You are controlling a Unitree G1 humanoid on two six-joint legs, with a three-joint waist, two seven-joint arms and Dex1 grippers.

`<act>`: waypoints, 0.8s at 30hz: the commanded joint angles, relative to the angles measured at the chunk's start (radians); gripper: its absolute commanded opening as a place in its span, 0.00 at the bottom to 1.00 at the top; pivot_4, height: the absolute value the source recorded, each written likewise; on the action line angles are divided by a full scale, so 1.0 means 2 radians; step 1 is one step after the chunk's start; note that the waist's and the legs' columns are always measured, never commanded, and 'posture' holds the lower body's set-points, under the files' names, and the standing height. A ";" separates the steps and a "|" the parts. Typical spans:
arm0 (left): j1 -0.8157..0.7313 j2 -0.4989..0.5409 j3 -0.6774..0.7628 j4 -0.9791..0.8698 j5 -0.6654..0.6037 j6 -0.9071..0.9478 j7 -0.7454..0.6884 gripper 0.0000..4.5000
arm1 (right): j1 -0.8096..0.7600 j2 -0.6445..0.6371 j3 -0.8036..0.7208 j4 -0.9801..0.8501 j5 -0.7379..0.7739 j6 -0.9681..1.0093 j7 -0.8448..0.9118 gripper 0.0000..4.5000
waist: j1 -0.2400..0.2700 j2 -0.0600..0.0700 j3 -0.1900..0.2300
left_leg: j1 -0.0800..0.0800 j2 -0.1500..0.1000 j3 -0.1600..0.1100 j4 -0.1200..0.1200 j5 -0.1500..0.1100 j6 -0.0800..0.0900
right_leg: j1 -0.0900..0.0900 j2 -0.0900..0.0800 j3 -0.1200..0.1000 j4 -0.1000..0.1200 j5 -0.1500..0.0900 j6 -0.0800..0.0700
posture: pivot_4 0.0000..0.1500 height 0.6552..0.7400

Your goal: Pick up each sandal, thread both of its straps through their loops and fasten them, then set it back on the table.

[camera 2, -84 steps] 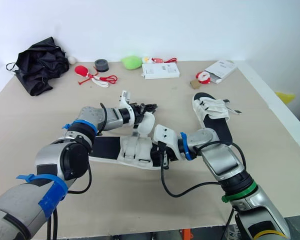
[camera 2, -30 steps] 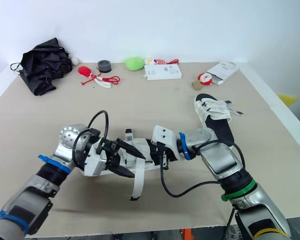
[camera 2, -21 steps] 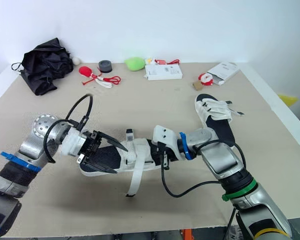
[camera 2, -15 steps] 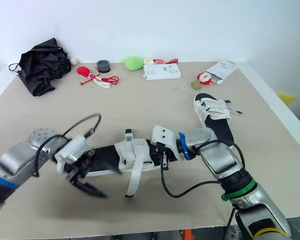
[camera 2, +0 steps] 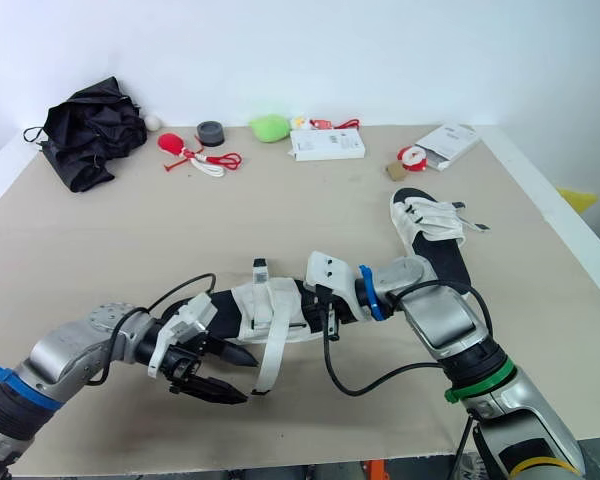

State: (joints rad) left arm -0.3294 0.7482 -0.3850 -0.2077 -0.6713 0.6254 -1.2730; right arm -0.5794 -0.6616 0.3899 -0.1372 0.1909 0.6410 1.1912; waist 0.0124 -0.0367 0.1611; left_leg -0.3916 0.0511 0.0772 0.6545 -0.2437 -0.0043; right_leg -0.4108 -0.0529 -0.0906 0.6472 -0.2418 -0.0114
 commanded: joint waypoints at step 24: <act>-0.024 -0.084 0.037 -0.075 -0.083 0.226 0.108 0.38 | 0.029 -0.026 0.038 -0.031 -0.006 0.063 0.005 0.00 | 0.000 0.000 0.000 | 0.000 -0.003 0.000 0.000 -0.002 0.001 | 0.001 -0.002 0.000 0.000 -0.002 0.001 | 1.00 1.00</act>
State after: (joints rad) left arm -0.3767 0.5887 -0.3398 -0.3189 -0.8064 1.0676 -1.0648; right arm -0.5623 -0.6887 0.3896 -0.2234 0.1916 0.7250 1.1760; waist 0.0124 -0.0366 0.1605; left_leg -0.3917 0.0460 0.0765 0.6551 -0.2482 -0.0021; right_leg -0.4092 -0.0576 -0.0897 0.6471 -0.2450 -0.0084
